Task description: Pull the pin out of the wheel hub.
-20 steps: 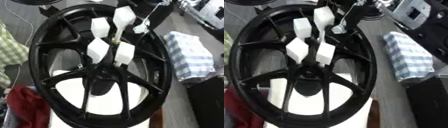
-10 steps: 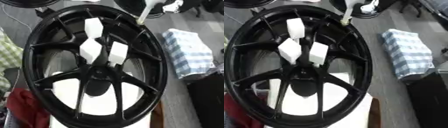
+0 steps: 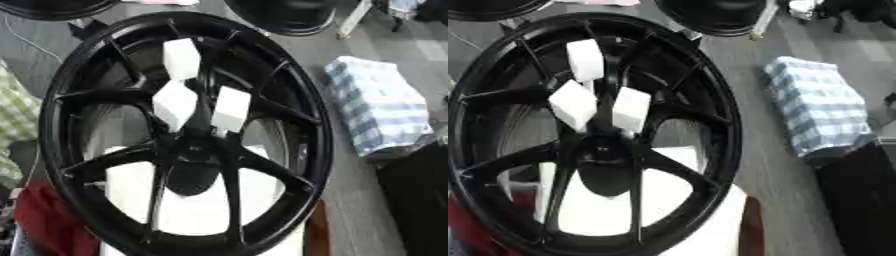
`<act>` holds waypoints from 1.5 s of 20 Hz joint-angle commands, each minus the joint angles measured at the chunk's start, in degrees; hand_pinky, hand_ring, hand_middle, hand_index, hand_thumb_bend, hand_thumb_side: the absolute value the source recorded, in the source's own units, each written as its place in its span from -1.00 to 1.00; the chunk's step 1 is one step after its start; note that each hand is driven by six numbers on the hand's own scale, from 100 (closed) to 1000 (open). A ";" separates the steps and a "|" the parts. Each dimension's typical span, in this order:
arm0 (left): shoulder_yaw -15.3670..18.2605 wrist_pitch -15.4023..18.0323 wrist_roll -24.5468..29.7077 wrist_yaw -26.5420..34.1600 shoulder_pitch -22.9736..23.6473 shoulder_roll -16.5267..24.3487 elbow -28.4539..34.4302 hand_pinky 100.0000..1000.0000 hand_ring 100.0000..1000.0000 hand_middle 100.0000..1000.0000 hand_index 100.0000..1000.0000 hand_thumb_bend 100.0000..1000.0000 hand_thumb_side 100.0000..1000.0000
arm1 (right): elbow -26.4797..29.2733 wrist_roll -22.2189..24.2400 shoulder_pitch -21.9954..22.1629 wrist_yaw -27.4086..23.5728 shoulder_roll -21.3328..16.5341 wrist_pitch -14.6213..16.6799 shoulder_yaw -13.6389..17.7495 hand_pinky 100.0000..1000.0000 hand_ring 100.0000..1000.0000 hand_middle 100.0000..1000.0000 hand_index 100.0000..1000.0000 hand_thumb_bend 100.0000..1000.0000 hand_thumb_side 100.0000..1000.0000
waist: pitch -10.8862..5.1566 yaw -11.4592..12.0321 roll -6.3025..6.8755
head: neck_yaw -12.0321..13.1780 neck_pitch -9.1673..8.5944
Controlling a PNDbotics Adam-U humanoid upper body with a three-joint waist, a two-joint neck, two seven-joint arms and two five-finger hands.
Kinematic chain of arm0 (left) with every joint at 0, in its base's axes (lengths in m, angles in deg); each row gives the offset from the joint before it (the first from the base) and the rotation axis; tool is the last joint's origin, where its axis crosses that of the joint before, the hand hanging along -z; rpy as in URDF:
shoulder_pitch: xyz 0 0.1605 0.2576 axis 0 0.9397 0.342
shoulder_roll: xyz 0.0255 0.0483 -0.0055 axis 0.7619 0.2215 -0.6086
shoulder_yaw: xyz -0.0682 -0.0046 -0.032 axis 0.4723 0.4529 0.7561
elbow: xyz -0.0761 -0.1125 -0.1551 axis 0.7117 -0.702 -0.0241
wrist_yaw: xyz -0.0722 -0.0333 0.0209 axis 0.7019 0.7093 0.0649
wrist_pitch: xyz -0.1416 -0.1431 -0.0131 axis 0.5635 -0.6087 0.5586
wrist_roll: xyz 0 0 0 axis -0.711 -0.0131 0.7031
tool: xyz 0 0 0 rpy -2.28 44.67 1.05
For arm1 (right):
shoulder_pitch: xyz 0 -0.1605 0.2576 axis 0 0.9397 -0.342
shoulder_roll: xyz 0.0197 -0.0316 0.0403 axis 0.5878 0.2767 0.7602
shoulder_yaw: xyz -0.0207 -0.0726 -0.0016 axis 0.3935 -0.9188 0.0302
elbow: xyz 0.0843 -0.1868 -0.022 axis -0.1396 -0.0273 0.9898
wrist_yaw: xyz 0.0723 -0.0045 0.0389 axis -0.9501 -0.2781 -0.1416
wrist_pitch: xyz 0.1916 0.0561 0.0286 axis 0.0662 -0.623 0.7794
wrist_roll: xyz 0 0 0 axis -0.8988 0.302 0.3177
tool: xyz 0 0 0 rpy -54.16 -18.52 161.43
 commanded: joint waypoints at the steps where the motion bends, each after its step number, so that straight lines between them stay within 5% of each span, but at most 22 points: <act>1: 0.52 -0.04 -0.54 -0.34 -0.19 0.16 1.15 1.00 0.17 0.05 0.60 -1.00 0.31 | -2.62 -2.98 2.78 2.79 1.29 0.25 5.67 0.20 0.19 -0.18 -0.04 -1.00 -0.80 | -0.66 -0.18 0.25 | 0.36 -0.94; 10: 0.01 -0.29 -0.05 0.22 -0.61 -0.08 1.15 1.00 0.16 0.05 0.60 -1.00 0.31 | -6.05 -11.03 15.87 10.83 9.07 -2.70 13.88 0.23 0.24 -0.12 0.04 -0.95 -0.79 | -0.65 1.85 0.28 | -1.07 -1.26; 11: -0.08 -0.30 0.05 0.31 -0.65 -0.07 1.15 1.00 0.16 0.05 0.60 -1.00 0.31 | -6.32 -11.91 17.29 11.66 9.81 -2.96 14.40 0.25 0.28 -0.04 0.12 -0.90 -0.77 | -0.69 2.16 0.28 | -1.22 -1.24; 14: -0.23 -0.29 0.29 0.70 -0.73 -0.03 1.15 1.00 0.16 0.05 0.60 -1.00 0.31 | -7.10 -14.64 20.60 12.59 11.54 -3.56 15.15 0.41 0.65 0.64 0.59 -0.55 -0.66 | -0.83 2.79 0.30 | -1.65 -1.33; 18: -0.27 -0.54 0.48 1.01 -0.82 0.00 1.15 1.00 0.16 0.05 0.60 -1.00 0.31 | -9.20 -17.71 21.72 12.31 12.27 -2.97 13.66 0.56 0.92 0.93 0.75 -0.26 -0.45 | -0.91 2.98 0.28 | -1.90 -1.37; 21: -0.26 -0.58 0.54 1.20 -0.83 0.05 1.15 1.00 0.16 0.05 0.60 -1.00 0.30 | -9.51 -18.45 21.47 11.21 12.54 -1.43 13.56 0.52 0.91 0.90 0.75 -0.29 -0.21 | -0.99 3.00 0.34 | -1.94 -1.36; 30: -0.25 -0.55 0.70 1.38 -0.79 0.08 1.15 1.00 0.16 0.05 0.60 -1.00 0.30 | -6.08 -22.78 20.88 6.70 12.67 0.94 13.94 0.43 0.75 0.71 0.65 -0.37 -0.16 | -1.09 2.97 0.44 | -2.02 -1.31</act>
